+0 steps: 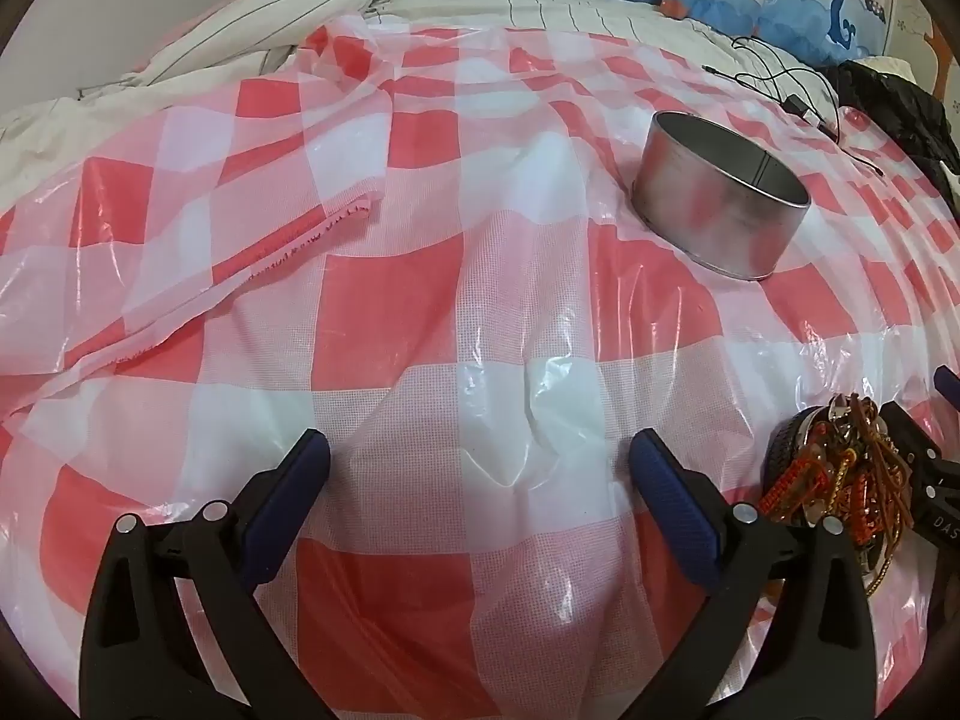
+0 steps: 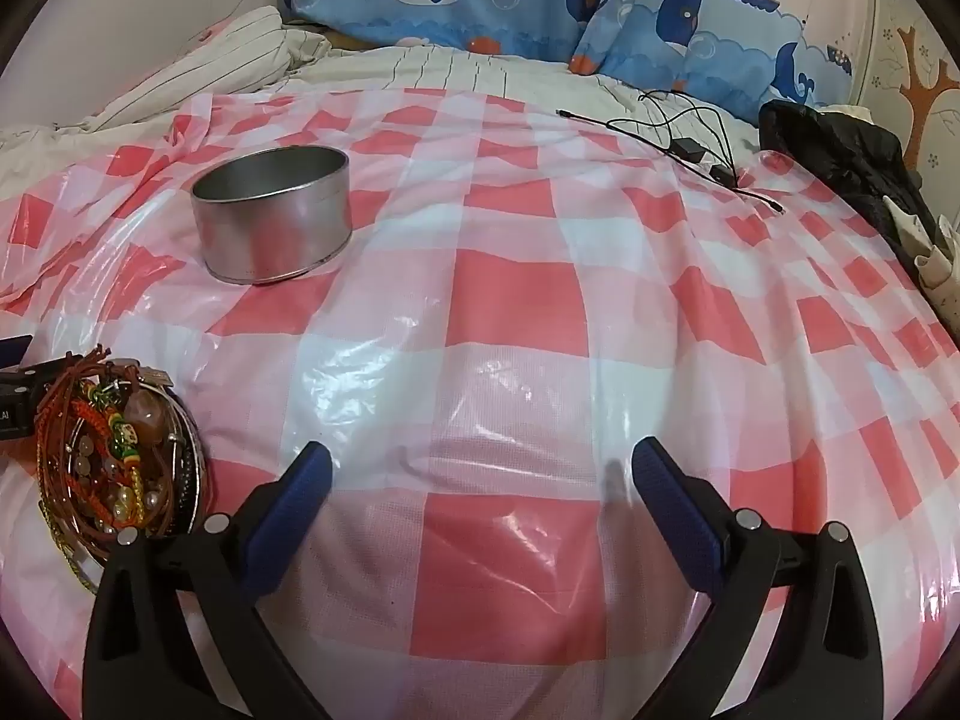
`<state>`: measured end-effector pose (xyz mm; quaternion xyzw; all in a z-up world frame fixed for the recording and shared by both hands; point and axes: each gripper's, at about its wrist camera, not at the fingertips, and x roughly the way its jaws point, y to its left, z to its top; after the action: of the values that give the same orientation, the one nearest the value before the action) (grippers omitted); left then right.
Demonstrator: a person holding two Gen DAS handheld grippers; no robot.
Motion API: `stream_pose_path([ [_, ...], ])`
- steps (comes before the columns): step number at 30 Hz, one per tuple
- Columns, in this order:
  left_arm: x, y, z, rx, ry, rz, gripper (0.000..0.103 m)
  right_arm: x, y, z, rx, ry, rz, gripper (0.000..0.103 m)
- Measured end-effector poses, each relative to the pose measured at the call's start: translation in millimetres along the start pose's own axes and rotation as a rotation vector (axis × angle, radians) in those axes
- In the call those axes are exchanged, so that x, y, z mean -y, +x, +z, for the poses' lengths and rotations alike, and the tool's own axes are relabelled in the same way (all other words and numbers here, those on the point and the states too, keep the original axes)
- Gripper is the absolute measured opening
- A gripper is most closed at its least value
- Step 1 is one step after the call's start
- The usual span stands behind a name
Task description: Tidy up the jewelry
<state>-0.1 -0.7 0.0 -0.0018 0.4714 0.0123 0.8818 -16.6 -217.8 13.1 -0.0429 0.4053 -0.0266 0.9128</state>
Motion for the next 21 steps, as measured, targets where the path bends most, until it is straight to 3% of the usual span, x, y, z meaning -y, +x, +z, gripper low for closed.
stream_pose_path([
  [21, 0.2, -0.3, 0.3, -0.001, -0.003, -0.005, 0.096, 0.6, 0.0, 0.2, 0.000, 0.001, 0.002, 0.096],
])
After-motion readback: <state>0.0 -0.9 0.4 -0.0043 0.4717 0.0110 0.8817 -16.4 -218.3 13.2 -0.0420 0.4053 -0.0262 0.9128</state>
